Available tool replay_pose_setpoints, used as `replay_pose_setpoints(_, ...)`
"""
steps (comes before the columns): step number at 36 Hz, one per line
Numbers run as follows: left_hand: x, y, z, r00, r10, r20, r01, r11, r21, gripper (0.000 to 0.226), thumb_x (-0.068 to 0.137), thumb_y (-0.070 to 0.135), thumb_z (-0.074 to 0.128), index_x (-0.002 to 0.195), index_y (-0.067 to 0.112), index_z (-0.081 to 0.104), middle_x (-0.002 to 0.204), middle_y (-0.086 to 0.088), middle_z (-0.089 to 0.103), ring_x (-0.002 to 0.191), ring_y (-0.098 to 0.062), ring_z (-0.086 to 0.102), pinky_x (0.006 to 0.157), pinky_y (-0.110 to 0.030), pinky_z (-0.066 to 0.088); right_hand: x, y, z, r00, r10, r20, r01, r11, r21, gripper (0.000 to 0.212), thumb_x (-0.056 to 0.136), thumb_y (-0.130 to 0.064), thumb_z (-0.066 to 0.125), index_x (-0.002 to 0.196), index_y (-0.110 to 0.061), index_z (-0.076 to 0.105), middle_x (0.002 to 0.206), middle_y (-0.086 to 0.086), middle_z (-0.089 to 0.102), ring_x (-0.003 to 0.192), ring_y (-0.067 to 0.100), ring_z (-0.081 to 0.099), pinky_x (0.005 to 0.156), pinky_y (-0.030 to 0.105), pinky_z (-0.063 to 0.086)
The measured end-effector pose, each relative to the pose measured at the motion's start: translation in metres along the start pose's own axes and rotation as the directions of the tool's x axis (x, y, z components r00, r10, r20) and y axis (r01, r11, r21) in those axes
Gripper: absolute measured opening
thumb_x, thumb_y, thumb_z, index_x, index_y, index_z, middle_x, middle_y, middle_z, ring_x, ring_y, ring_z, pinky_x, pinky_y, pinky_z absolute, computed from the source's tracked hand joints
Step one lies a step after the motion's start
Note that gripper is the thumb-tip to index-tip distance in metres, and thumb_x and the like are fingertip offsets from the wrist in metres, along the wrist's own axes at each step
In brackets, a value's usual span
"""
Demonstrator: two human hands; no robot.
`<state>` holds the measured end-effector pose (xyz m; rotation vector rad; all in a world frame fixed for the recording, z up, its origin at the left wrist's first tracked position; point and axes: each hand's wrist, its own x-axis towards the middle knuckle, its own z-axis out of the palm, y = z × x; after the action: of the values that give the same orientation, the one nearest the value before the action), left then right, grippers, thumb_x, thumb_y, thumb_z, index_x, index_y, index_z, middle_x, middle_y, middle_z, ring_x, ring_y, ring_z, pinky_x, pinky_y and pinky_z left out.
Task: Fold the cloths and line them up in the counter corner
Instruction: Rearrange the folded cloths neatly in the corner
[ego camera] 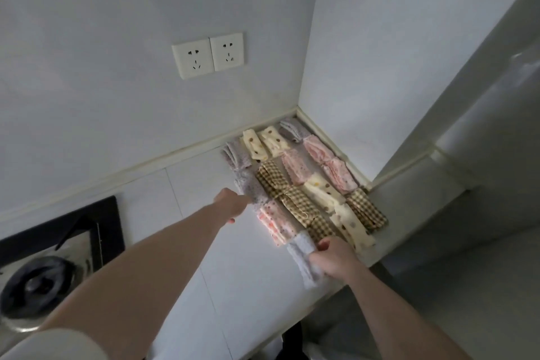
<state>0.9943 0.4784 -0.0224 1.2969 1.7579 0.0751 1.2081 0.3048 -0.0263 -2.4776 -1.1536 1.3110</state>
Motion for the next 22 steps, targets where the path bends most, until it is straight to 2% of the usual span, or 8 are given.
replay_pose_setpoints(2, 0.01, 0.001, 0.006, 0.999, -0.046, -0.008, 0.045, 0.996, -0.074, 0.058, 0.088, 0.042, 0.071, 0.126, 0.001, 0.06, 0.122, -0.017, 0.06, 0.077, -0.023, 0.062, 0.081, -0.041, 0.062, 0.003, -0.002, -0.003, 0.999, -0.047, -0.015, 0.048, 0.996, 0.072, 0.011, 0.084, -0.029, 0.061, 0.09, -0.02, 0.064, 0.086, -0.002, 0.067, 0.08, 0.015, 0.062, 0.069, 0.03, 0.046)
replay_pose_setpoints(4, 0.016, 0.003, 0.012, 0.996, -0.085, 0.007, 0.085, 0.986, -0.145, 0.059, 0.089, 0.043, 0.069, 0.129, 0.001, 0.057, 0.127, -0.015, 0.057, 0.091, -0.026, 0.063, 0.079, -0.037, 0.061, 0.007, -0.004, -0.001, 0.994, -0.092, -0.061, 0.099, 0.986, 0.133, 0.015, 0.084, -0.03, 0.059, 0.078, -0.017, 0.059, 0.072, -0.003, 0.063, 0.069, 0.014, 0.059, 0.062, 0.029, 0.042)
replay_pose_setpoints(8, 0.026, 0.007, 0.024, 0.986, -0.157, 0.062, 0.168, 0.93, -0.327, 0.048, 0.09, 0.041, 0.071, 0.119, 0.004, 0.061, 0.117, -0.01, 0.061, 0.106, -0.026, 0.063, 0.074, -0.035, 0.057, 0.021, -0.012, -0.001, 0.989, -0.083, -0.119, 0.11, 0.963, 0.248, 0.025, 0.091, -0.03, 0.054, 0.076, -0.01, 0.058, 0.069, 0.004, 0.059, 0.066, 0.017, 0.057, 0.062, 0.031, 0.04)
replay_pose_setpoints(11, 0.036, 0.011, 0.03, 0.975, -0.194, 0.11, 0.223, 0.861, -0.456, 0.039, 0.089, 0.04, 0.073, 0.108, 0.008, 0.062, 0.096, -0.008, 0.062, 0.087, -0.022, 0.061, 0.069, -0.032, 0.054, 0.035, -0.022, -0.007, 0.988, -0.033, -0.148, 0.087, 0.925, 0.37, 0.027, 0.093, -0.02, 0.051, 0.069, -0.008, 0.052, 0.065, 0.008, 0.055, 0.063, 0.02, 0.053, 0.057, 0.031, 0.037)
replay_pose_setpoints(14, 0.048, 0.014, 0.034, 0.972, -0.216, 0.089, 0.231, 0.832, -0.505, 0.045, 0.083, 0.044, 0.077, 0.103, 0.008, 0.062, 0.076, -0.007, 0.057, 0.062, -0.019, 0.052, 0.062, -0.028, 0.051, 0.05, -0.034, -0.014, 0.981, 0.005, -0.195, 0.083, 0.893, 0.443, 0.026, 0.095, -0.019, 0.049, 0.076, -0.006, 0.06, 0.075, 0.012, 0.065, 0.073, 0.026, 0.061, 0.063, 0.035, 0.045)
replay_pose_setpoints(17, 0.057, 0.013, 0.039, 0.974, -0.223, 0.05, 0.214, 0.812, -0.543, 0.039, 0.083, 0.033, 0.082, 0.094, 0.004, 0.058, 0.075, -0.009, 0.057, 0.061, -0.02, 0.055, 0.068, -0.031, 0.056, 0.064, -0.045, -0.02, 0.976, -0.008, -0.219, 0.105, 0.894, 0.436, 0.031, 0.098, -0.016, 0.046, 0.07, -0.01, 0.054, 0.071, 0.007, 0.059, 0.065, 0.018, 0.055, 0.054, 0.026, 0.038)
replay_pose_setpoints(19, 0.058, 0.011, 0.04, 0.974, -0.217, 0.062, 0.212, 0.788, -0.577, 0.027, 0.086, 0.02, 0.08, 0.088, 0.005, 0.058, 0.074, -0.008, 0.056, 0.061, -0.018, 0.055, 0.061, -0.029, 0.055, 0.073, -0.053, -0.023, 0.974, -0.029, -0.227, 0.133, 0.877, 0.462, 0.028, 0.098, -0.017, 0.048, 0.07, -0.014, 0.053, 0.07, 0.002, 0.055, 0.062, 0.014, 0.051, 0.053, 0.026, 0.038)
replay_pose_setpoints(22, 0.055, 0.005, 0.038, 0.981, -0.19, 0.051, 0.181, 0.775, -0.605, 0.021, 0.083, 0.018, 0.082, 0.097, 0.009, 0.069, 0.073, -0.004, 0.059, 0.061, -0.017, 0.055, 0.052, -0.025, 0.047, 0.086, -0.065, -0.026, 0.972, -0.105, -0.209, 0.184, 0.894, 0.41, 0.014, 0.098, -0.021, 0.052, 0.087, -0.014, 0.058, 0.076, -0.004, 0.055, 0.062, 0.004, 0.048, 0.056, 0.017, 0.039)
